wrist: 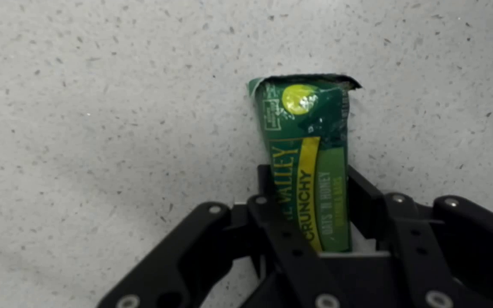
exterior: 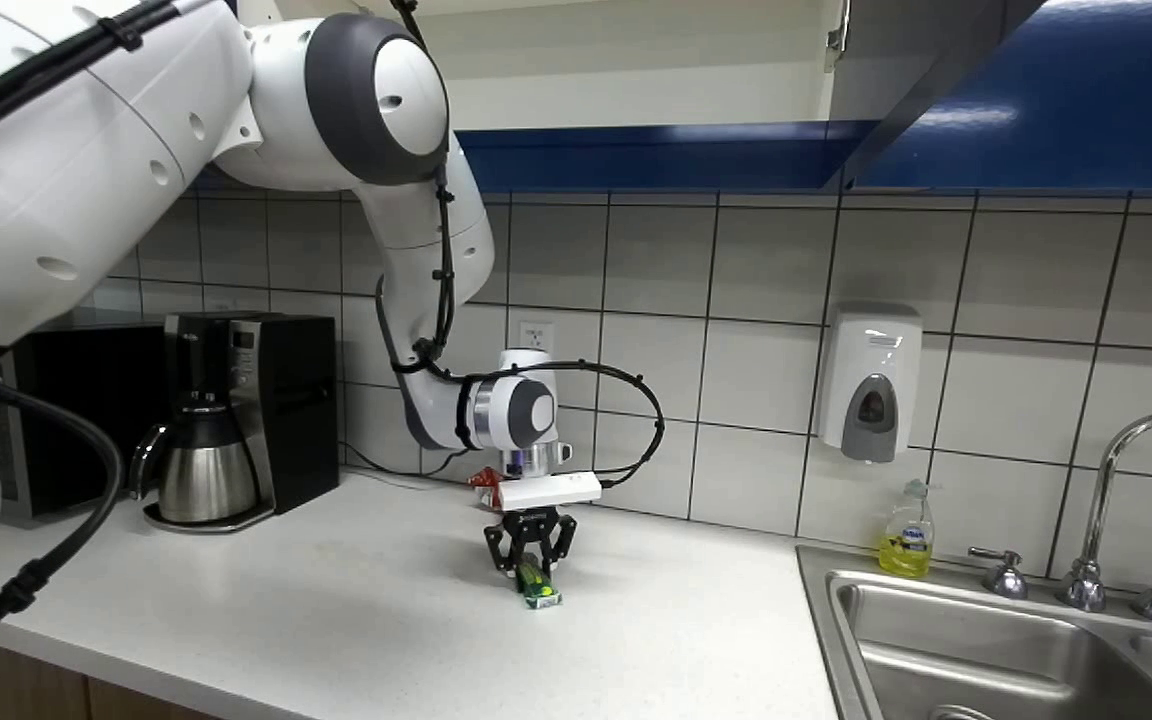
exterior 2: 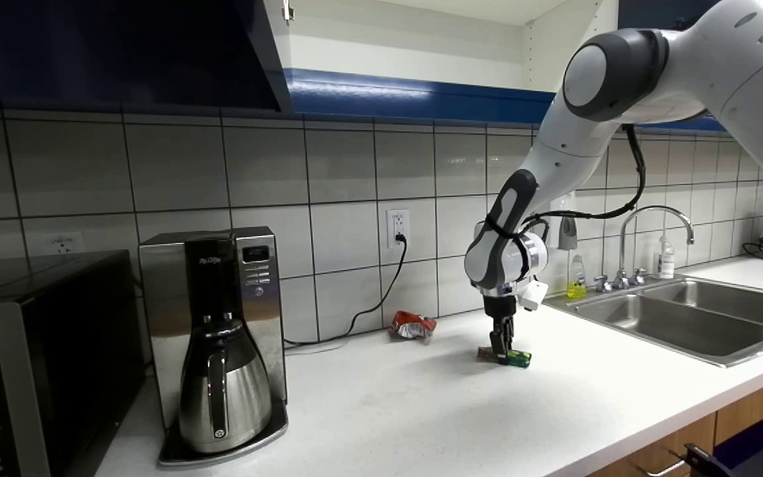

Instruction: Put the green packet in the cabinet

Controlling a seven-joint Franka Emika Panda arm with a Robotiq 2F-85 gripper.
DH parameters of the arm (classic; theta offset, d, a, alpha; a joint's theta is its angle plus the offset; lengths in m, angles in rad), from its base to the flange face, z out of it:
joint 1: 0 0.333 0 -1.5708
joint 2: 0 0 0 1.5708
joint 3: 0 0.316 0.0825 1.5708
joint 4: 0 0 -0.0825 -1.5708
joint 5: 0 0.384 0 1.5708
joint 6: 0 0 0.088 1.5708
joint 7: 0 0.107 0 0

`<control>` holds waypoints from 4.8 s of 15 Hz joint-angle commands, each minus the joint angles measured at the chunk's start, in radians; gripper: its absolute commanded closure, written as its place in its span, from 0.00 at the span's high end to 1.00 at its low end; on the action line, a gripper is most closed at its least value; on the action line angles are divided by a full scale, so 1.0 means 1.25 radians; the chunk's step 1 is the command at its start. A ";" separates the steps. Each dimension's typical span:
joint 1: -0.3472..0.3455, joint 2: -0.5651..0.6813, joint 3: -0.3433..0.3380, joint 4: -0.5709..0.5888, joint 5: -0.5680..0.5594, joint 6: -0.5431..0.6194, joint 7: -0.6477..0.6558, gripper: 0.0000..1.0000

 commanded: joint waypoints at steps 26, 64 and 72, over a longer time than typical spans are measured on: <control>-0.008 -0.271 0.006 -0.256 0.228 0.066 0.294 0.16; 0.100 -1.077 -0.040 -0.572 0.226 -0.098 0.463 0.16; 0.118 -1.130 -0.032 -0.486 0.229 -0.113 0.504 0.16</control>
